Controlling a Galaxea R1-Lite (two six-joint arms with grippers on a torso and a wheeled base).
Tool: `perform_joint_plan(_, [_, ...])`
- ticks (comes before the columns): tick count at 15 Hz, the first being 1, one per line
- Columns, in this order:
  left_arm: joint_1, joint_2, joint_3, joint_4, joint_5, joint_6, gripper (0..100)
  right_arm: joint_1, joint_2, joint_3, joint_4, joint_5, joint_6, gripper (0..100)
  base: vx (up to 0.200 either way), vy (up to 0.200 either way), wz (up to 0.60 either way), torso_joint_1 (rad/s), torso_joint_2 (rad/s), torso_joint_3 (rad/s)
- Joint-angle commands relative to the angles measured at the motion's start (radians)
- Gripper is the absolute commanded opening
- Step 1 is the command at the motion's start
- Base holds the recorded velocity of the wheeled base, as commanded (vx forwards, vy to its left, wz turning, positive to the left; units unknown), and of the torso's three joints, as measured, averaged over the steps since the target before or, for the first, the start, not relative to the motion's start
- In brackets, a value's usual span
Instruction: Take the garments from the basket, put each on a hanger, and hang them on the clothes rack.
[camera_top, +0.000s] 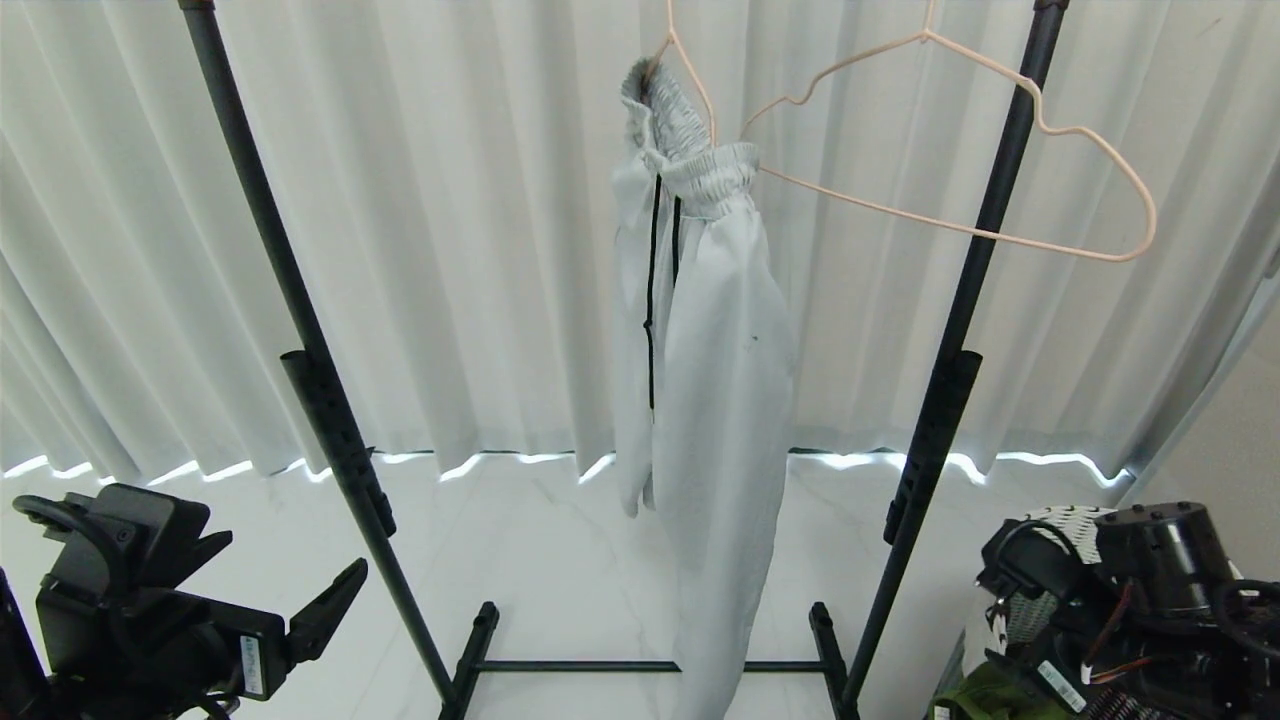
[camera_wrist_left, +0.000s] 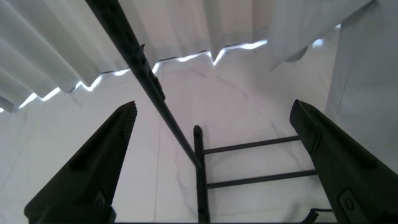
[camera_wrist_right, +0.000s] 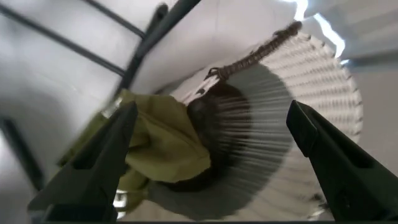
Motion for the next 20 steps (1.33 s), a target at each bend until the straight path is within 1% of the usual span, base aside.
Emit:
perform_joint_plan(1, [0.0,0.002,0.0,0.0,0.0,0.0,100,0.074,0.048,-0.058,0.064,-0.015,-0.067,100,0.0,0.0,0.0,0.0,0.0,0.0])
perform_joint_plan(3, [0.0,-0.001,0.001,0.0,0.0,0.0,100,0.137,0.066,-0.124,0.21,-0.015,-0.072,100,0.0,0.0,0.0,0.0,0.0,0.0])
perform_joint_plan(4, [0.0,-0.003,0.001,0.0,0.0,0.0,100,0.15,0.083,-0.156,0.282,-0.015,-0.07,100,0.0,0.0,0.0,0.0,0.0,0.0])
perform_joint_plan(5, [0.0,-0.003,0.001,0.0,0.0,0.0,100,0.153,0.112,-0.173,0.312,-0.018,-0.069,100,0.0,0.0,0.0,0.0,0.0,0.0])
perform_joint_plan(7, [0.0,-0.003,0.001,0.0,0.0,0.0,100,0.152,0.166,-0.177,0.312,-0.021,-0.049,100,0.0,0.0,0.0,0.0,0.0,0.0])
perform_joint_plan(8, [0.0,-0.004,0.001,0.0,0.0,0.0,100,0.152,0.203,-0.177,0.314,-0.025,-0.015,100,0.0,0.0,0.0,0.0,0.0,0.0])
perform_joint_plan(9, [0.0,-0.004,0.001,0.0,0.0,0.0,100,0.152,0.221,-0.177,0.314,-0.048,-0.001,100,0.0,0.0,0.0,0.0,0.0,0.0])
perform_joint_plan(10, [0.0,-0.004,0.001,0.0,0.0,0.0,100,0.152,0.232,-0.177,0.314,-0.061,0.0,100,0.0,0.0,0.0,0.0,0.0,0.0])
perform_joint_plan(15, [0.0,-0.007,0.003,-0.002,0.0,0.0,100,0.13,0.309,-0.183,0.312,-0.073,0.0,100,0.0,0.0,0.0,0.0,0.0,0.0])
perform_joint_plan(17, [0.0,-0.007,0.003,-0.002,0.0,0.0,100,0.126,0.316,-0.185,0.311,-0.077,0.0,100,0.0,0.0,0.0,0.0,0.0,0.0])
perform_joint_plan(20, [0.0,-0.007,0.003,-0.002,0.0,0.0,100,0.091,0.325,-0.203,0.308,-0.084,-0.001,100,0.0,0.0,0.0,0.0,0.0,0.0])
